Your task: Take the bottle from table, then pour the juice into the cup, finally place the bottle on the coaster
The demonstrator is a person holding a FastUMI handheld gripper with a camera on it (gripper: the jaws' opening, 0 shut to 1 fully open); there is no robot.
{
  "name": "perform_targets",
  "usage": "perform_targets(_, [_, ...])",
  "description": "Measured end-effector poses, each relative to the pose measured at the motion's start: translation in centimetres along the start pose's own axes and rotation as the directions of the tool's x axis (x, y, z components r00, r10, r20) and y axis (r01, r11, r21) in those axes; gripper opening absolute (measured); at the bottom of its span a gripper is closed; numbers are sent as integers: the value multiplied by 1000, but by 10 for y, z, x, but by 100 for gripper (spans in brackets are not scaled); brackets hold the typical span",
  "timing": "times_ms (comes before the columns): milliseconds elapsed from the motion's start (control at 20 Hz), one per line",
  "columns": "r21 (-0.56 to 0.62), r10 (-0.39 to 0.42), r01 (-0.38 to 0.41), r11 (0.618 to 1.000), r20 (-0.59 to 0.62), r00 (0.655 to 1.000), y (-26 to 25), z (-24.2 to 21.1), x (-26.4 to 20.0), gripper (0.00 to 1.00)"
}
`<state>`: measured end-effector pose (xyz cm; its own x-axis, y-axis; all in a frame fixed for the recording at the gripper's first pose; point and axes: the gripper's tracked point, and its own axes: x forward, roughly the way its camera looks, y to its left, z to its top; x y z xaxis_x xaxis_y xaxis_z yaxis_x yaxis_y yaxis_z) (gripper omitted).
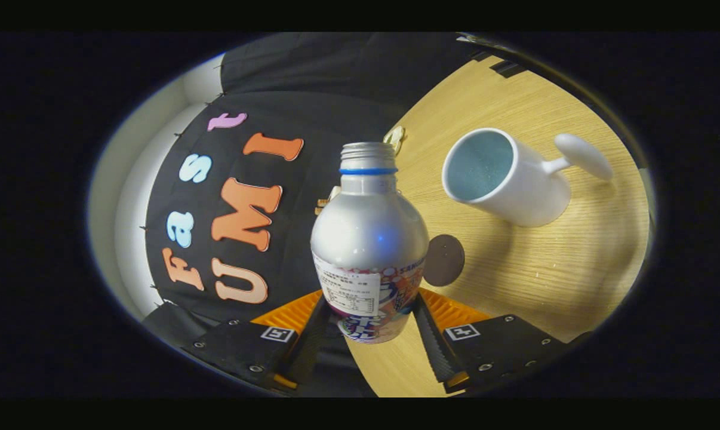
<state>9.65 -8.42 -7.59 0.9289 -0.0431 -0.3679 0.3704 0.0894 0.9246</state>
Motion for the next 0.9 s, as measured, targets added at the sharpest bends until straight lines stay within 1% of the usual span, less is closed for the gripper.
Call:
perform_targets(300, [118,15,-17,993,14,1000,10,11,-2,76])
perform_targets(500, [213,31,-35,976,21,999,20,17,-1,76])
perform_targets(900, [327,32,-29,945,-3,999,28,14,-1,76])
